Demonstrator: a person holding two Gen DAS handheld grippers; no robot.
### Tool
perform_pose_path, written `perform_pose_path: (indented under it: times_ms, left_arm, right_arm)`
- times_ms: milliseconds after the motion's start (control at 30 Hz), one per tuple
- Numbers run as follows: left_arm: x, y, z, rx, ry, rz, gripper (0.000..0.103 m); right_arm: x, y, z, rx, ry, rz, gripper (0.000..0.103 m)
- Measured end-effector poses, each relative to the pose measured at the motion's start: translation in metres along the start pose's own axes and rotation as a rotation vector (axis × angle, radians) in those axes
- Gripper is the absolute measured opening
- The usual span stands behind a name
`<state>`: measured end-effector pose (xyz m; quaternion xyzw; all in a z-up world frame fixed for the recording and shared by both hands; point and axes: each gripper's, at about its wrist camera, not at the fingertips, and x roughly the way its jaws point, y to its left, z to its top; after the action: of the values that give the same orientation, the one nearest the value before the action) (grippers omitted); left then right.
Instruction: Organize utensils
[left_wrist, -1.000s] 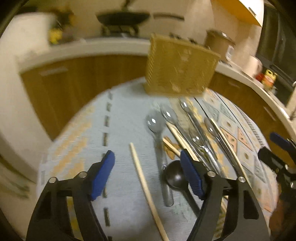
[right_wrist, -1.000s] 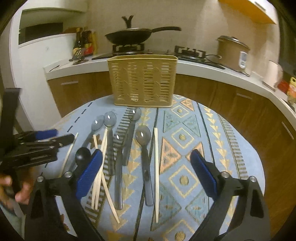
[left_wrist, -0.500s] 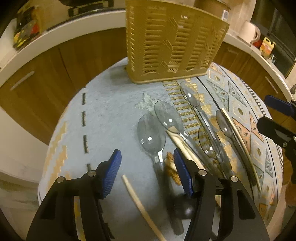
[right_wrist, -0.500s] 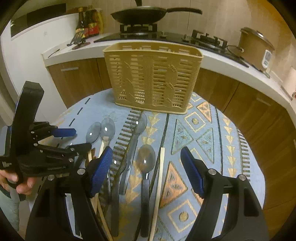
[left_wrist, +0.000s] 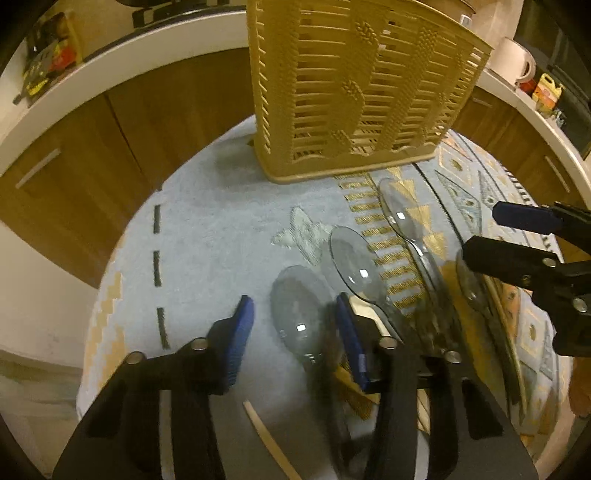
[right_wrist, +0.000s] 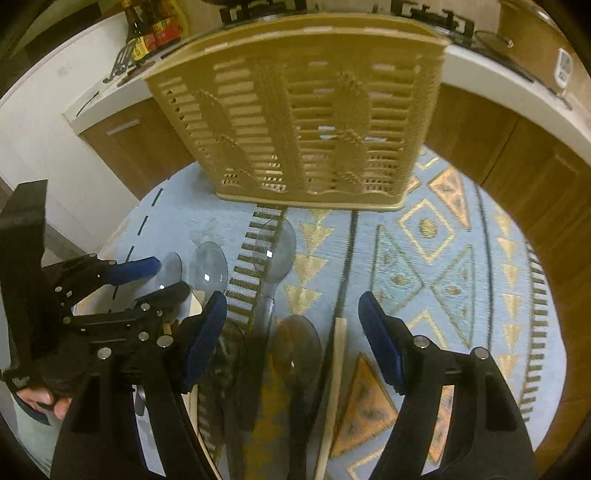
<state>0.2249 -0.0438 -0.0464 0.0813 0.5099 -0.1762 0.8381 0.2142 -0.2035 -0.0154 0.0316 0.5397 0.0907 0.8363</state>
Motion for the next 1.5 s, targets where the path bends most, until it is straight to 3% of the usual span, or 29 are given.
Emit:
perform_pose_path:
  times_ms: [33,233,633,767,900,1100,1500]
  left_arm:
    - [0.0,0.0,0.0,0.001,-0.003,0.008,0.033]
    - [-0.003,0.015,-0.002,-0.039,-0.013,-0.023,0.033]
    - [-0.013,0.049,-0.002,-0.111,-0.042,-0.037,0.033]
    - [-0.018,0.056,-0.004,-0.117,-0.06,-0.032,0.033]
    - [-0.025,0.058,-0.004,-0.122,-0.094,-0.033,0.032]
    - [-0.052,0.061,-0.008,-0.137,-0.182,-0.047,0.032]
    - [-0.122,0.012,-0.012,-0.071,-0.431,-0.039,0.032]
  right_arm:
    - [0.004,0.0,0.002,0.002,0.012,0.001,0.069]
    - [0.021,0.005,0.014,-0.002,0.06,0.008,0.066]
    - [0.063,0.034,0.036,-0.022,0.121,-0.094,0.054]
    - [0.074,0.058,0.042,-0.077,0.097,-0.169,0.03]
    - [0.076,0.064,0.042,-0.078,0.084,-0.152,0.03]
    - [0.037,0.053,0.026,-0.071,-0.022,-0.087,0.03]
    - [-0.082,0.019,-0.035,-0.11,-0.318,0.028,0.03]
